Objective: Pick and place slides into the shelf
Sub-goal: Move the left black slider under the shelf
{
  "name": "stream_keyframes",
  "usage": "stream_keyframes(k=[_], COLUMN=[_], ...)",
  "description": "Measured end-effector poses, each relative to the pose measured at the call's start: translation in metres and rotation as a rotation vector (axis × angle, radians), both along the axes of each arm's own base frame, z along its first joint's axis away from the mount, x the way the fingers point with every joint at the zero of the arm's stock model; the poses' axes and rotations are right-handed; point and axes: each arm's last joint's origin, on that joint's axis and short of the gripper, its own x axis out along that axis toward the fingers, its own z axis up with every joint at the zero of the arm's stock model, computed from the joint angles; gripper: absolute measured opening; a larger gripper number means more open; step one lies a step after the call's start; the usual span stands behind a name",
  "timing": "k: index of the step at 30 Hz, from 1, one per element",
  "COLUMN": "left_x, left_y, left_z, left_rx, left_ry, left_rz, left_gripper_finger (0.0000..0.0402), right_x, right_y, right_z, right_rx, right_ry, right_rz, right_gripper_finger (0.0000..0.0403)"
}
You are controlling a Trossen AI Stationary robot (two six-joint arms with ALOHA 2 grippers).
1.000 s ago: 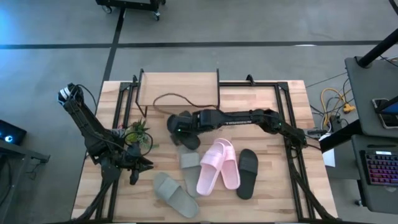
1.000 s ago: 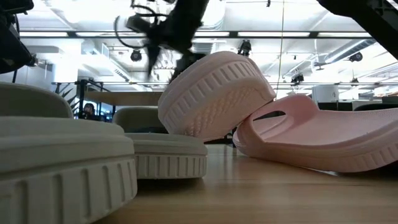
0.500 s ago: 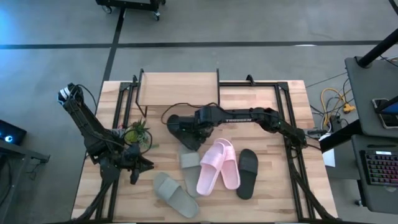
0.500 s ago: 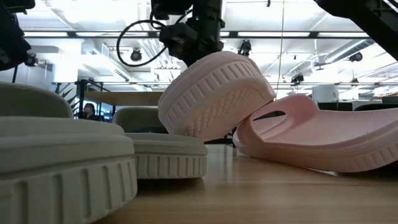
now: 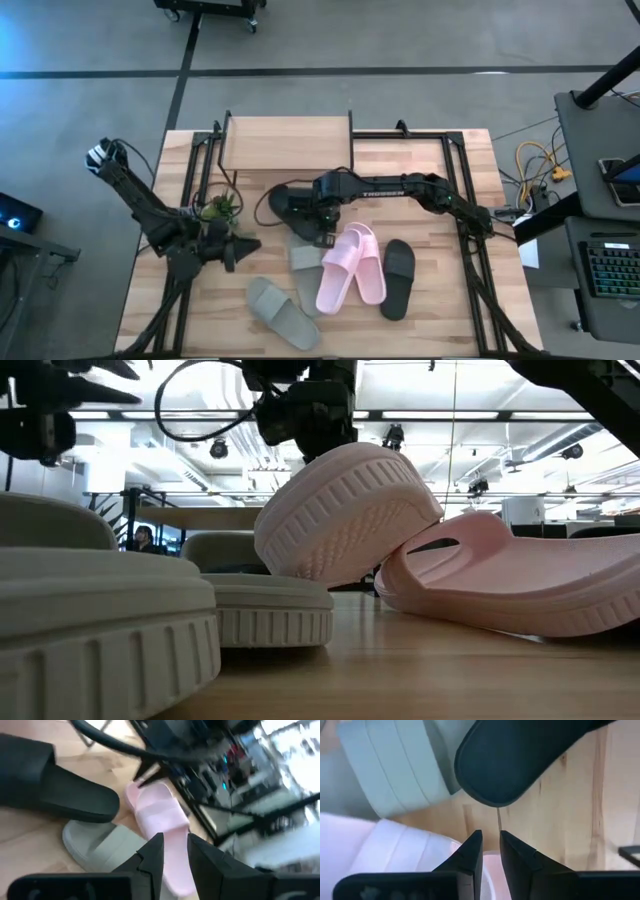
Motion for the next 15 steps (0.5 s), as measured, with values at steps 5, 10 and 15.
stream_keyframes(k=[5,10,15], left_x=[0.003,0.005,0.007], left_y=[-0.001,-0.003,-0.005], left_z=[0.0,0.001,0.001], left_rx=[-0.076,-0.082,-0.062], left_ry=[-0.025,-0.034,-0.034], left_rz=[0.03,0.028,0.021], left_gripper_finger=[0.0072,0.0072,0.0072], right_x=[-0.002,0.001,0.009], right_y=[-0.001,0.003,0.011], right_z=[-0.009,-0.03,-0.052], right_rx=[0.013,0.141,0.185], right_ry=[0.031,0.047,0.006], right_rz=[0.036,0.064,0.087], right_gripper_finger=[0.0058,0.0058,0.0058])
